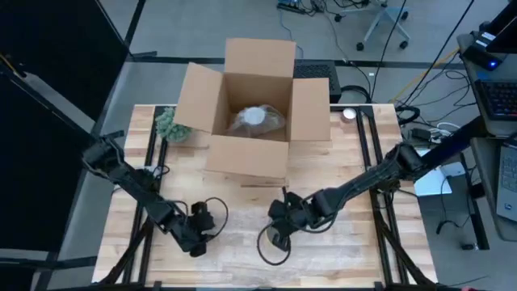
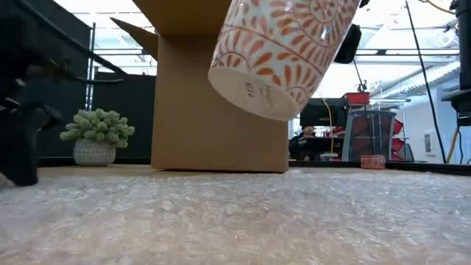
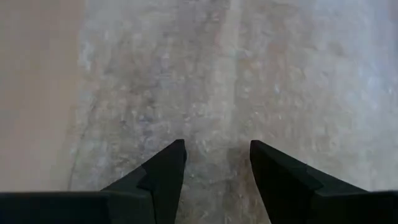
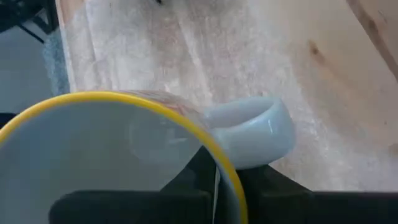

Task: Wrap mug
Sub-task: Wrap the yellow patterned mug with bubble wrap

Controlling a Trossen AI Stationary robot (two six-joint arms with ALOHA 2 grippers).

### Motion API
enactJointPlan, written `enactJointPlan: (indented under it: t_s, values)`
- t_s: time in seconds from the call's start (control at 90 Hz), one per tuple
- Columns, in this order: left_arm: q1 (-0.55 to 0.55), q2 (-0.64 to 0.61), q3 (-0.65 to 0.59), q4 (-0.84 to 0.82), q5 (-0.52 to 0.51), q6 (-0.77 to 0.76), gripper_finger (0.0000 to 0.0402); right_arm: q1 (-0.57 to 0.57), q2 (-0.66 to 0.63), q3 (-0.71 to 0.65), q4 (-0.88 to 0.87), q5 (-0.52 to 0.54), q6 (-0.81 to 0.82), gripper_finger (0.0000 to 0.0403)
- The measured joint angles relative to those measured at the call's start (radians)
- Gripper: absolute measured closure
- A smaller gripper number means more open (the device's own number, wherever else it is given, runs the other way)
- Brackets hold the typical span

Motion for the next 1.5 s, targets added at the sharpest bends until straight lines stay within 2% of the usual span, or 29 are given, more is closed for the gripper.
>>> enactJointPlan:
  t_s: [0.2,0.4,0.6,0.767,0.989,1.167,1.5]
  values:
    - [0.071,-0.031,0.003,-0.188,-0.004,0.037,0.0228,-0.011,0.001,0.0,-0.005,0.002,0.003,0.0396]
    - [0.141,-0.081,0.019,-0.251,0.029,0.132,0.0228,-0.068,0.001,0.0,-0.039,0.059,0.026,0.0396]
    - [0.135,-0.134,0.063,-0.247,0.045,0.139,0.0228,-0.115,0.011,0.0,-0.044,0.057,0.026,0.0396]
    - [0.13,-0.136,0.078,-0.243,0.044,0.137,0.0228,-0.124,0.06,0.0,-0.062,-0.021,0.043,0.0396]
    - [0.128,-0.136,0.078,-0.235,0.043,0.138,0.0228,-0.125,0.067,0.0,-0.072,-0.02,0.076,0.0396]
    - [0.128,-0.136,0.078,-0.235,0.04,0.136,0.0228,-0.142,0.086,0.0,-0.182,-0.001,0.079,0.0396]
    - [0.128,-0.137,0.078,-0.23,0.039,0.131,0.0228,-0.145,0.11,0.001,-0.093,-0.001,0.068,0.0393]
